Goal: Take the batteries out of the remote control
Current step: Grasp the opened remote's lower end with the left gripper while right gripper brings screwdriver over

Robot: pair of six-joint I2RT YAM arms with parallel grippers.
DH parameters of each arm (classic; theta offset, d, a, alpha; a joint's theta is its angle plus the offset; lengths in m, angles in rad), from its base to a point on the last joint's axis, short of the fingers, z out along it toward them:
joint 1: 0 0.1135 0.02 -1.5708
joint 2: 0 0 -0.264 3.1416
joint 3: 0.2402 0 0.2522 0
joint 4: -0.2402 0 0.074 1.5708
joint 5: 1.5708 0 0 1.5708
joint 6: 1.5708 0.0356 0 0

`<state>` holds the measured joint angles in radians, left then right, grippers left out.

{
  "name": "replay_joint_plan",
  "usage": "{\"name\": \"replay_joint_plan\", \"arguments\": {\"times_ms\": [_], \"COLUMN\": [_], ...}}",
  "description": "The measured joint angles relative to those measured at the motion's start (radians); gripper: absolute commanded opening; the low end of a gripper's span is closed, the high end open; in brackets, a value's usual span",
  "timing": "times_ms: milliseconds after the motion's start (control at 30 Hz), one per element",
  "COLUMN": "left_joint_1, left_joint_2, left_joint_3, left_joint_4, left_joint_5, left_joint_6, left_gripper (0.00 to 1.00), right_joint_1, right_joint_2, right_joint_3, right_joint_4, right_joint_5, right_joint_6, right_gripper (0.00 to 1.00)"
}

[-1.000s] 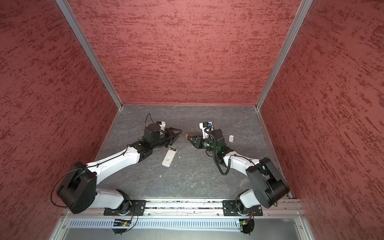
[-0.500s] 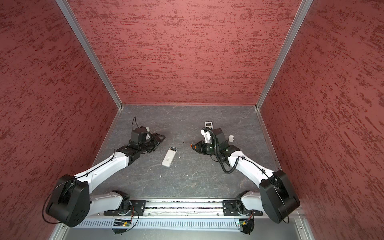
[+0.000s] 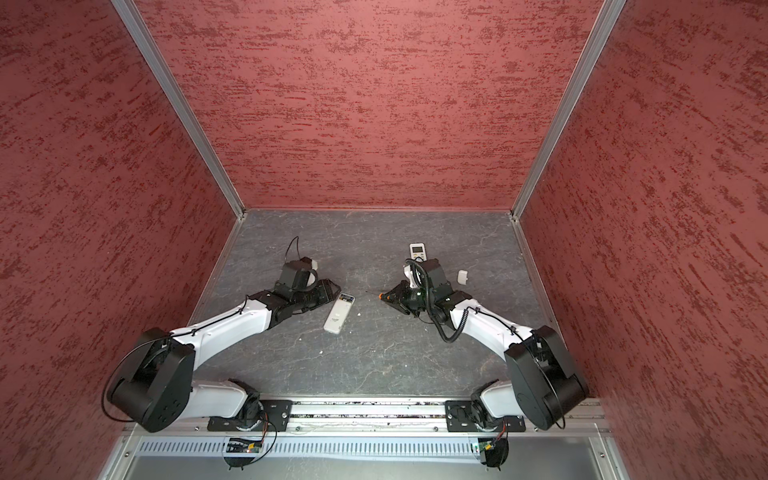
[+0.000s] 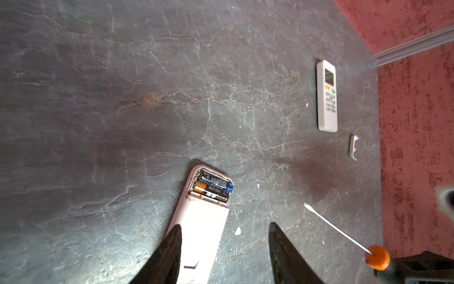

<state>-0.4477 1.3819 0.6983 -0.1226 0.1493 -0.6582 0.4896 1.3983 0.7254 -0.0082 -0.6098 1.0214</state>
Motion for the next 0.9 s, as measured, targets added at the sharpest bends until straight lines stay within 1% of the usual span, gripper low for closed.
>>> {"name": "replay_joint_plan", "arguments": {"times_ms": [200,333,667,800,900], "left_joint_1": [-0.02,-0.027,-0.06,-0.067,-0.081], "left_joint_2": [0.048,0.09,0.124,0.124,0.124], "left_joint_3": [0.0,0.0,0.0,0.0,0.002], "left_joint_4": [0.001,0.0,0.008,0.006,-0.02], "left_joint_5": [-0.019,-0.018,0.009,0.007,-0.014], "left_joint_6": [0.068,0.1,0.137,0.141,0.154], "left_gripper": [0.63,0.65,0.65,0.65,0.66], "right_joint_1": [0.005,0.012,0.039,0.045,0.046], "right_joint_2": [0.021,0.042,0.119,0.134,0.141], "right_joint_3": [-0.006,-0.006,-0.006,-0.006,-0.006], "right_joint_4": [0.043,0.069,0.105,0.125,0.136], "right_joint_5": [-0.011,-0.015,-0.024,-0.024,-0.024], "right_joint_6": [0.038,0.045,0.065,0.073,0.075], "right_gripper": [0.0,0.0,0.0,0.0,0.0]}}
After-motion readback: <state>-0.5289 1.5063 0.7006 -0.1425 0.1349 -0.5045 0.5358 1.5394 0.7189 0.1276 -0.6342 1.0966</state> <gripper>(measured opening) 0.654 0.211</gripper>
